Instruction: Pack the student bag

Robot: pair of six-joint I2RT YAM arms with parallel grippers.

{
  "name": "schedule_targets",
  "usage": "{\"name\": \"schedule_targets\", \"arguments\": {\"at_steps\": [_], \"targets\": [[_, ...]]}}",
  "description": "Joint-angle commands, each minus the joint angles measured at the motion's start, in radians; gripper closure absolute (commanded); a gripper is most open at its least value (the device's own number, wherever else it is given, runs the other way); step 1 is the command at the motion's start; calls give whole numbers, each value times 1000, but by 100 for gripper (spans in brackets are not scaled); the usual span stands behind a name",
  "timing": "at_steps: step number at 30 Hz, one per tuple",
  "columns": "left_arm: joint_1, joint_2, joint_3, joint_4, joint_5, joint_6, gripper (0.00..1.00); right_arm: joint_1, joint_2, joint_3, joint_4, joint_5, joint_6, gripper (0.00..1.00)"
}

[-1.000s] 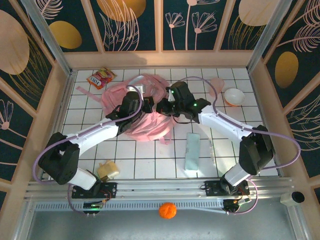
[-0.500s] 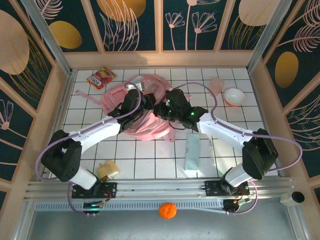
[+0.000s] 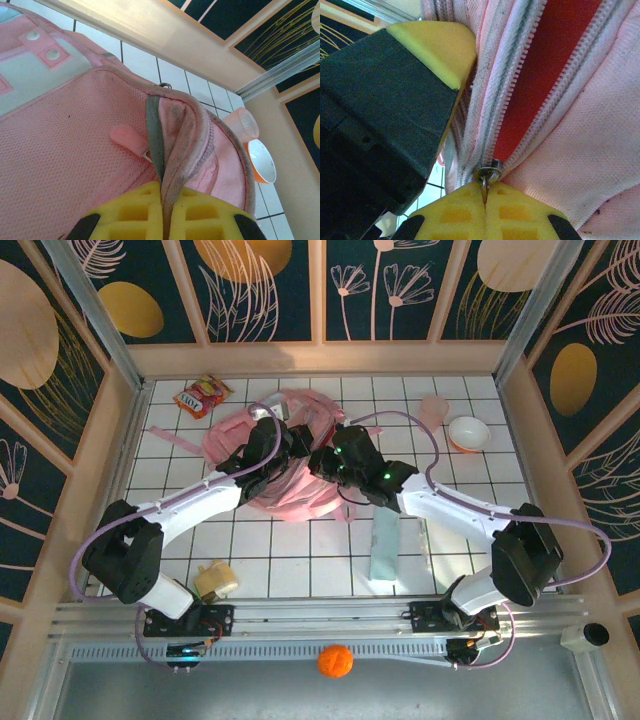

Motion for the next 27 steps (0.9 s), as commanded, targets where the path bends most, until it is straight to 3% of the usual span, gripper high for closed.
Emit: {"name": "schedule_targets", "arguments": {"at_steps": [1,6,13,27], "targets": [[21,-56,35,255,-41,-8,100,19,-22,-11,-109,-156,-52,100],[21,-93,-8,243,25,18,100,-46,-10,-1,-126,-213,-122,100],[19,-127,-69,269,44,-98,100,-149,-5,12,-154,-242,-228,100],[20,-1,96,355,-96,-169,100,-79,-18,0,-131,-178,-195,100]]}}
